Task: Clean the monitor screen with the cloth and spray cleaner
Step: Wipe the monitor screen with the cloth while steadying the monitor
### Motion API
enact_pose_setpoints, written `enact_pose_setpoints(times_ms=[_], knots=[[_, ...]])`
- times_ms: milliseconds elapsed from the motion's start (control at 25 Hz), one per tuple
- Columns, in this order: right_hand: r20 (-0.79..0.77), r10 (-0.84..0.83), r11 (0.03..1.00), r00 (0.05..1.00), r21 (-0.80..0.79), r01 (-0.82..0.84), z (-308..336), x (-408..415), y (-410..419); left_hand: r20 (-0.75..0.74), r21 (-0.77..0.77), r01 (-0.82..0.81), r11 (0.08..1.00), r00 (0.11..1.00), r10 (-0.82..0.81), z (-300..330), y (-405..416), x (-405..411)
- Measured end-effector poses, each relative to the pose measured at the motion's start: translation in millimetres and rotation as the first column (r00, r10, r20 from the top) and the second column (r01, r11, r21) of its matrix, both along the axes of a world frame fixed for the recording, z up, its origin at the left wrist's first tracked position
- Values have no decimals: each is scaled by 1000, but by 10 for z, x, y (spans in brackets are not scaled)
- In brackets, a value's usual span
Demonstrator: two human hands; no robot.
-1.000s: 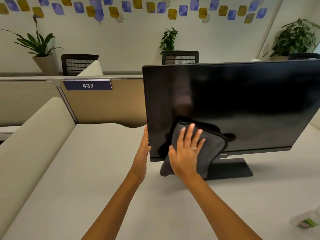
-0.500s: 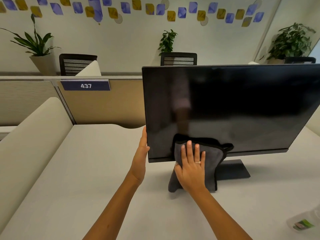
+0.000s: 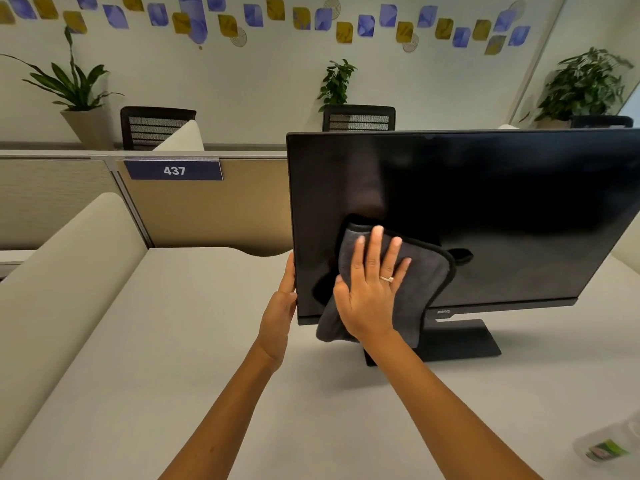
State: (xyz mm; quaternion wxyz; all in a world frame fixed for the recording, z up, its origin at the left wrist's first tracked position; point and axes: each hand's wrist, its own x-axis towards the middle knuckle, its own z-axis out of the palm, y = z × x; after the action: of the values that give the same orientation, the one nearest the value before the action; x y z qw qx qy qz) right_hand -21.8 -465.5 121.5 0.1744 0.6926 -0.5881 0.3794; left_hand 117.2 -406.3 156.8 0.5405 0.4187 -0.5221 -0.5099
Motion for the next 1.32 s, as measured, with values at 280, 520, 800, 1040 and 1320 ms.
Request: enact_pose_setpoints(times_ms=[280,520,800,1040,1320], knots=[[-269,148,988,952,87,-129,-456,306,171,-34,-24,15,1000,999,-16,-84,-17,128],[-354,155,978,922,186,-93,-983,231,379,-13,-10,15,1000,1000,-15,-27,-22,128],[-383,138,980,913,185,-71,-1058,228,444,-5,15,12,1000,1000,-12,74,11,79],[-414,133,974,901,222,-42,-1085,241,482,45,35,-21,999,999,19,-10,-40,61],[-334,101,971,937,237,-20,-1017,73,493,90,34,-135,990,987,132,-70,-47,-164]])
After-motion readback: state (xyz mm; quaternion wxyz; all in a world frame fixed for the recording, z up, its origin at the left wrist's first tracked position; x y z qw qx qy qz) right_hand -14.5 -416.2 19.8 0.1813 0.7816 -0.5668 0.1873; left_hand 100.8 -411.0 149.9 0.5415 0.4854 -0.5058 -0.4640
